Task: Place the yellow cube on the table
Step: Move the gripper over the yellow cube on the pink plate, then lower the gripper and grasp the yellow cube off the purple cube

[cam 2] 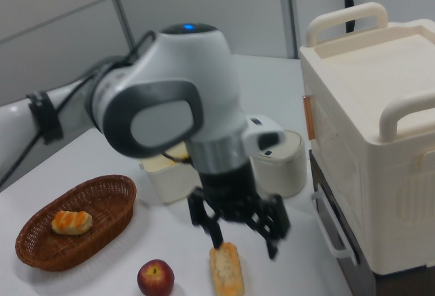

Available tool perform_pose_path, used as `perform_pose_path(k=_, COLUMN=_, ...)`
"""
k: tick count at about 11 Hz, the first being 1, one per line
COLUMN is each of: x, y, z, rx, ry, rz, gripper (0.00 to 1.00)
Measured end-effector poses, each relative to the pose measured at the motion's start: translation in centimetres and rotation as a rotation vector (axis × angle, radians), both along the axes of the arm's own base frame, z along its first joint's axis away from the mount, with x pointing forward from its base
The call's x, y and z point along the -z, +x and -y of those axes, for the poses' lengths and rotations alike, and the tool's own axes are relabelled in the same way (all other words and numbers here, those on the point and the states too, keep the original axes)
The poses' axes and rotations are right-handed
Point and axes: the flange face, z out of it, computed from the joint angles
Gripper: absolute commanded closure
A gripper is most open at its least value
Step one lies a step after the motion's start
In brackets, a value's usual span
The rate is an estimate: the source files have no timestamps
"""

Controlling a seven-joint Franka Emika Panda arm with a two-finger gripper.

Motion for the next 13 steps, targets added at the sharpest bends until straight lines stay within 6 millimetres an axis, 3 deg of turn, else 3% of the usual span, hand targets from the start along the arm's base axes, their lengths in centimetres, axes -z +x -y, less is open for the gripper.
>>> perform_pose_path(k=3, x=1.4, y=-3.3, z=6.6, rx=-0.085, ry=0.033, rz=-0.044, gripper=0.0)
perform_pose_path(k=5, x=3.2, y=-4.8, z=9.1, rx=-0.106, ry=0.063, rz=-0.075, gripper=0.0)
perform_pose_path(k=9, x=8.9, y=-4.1, z=11.4, rx=-0.111, ry=0.07, rz=-0.085, gripper=0.0)
perform_pose_path(k=13, x=13.0, y=-3.5, z=13.2, rx=-0.113, ry=0.068, rz=-0.111, gripper=0.0)
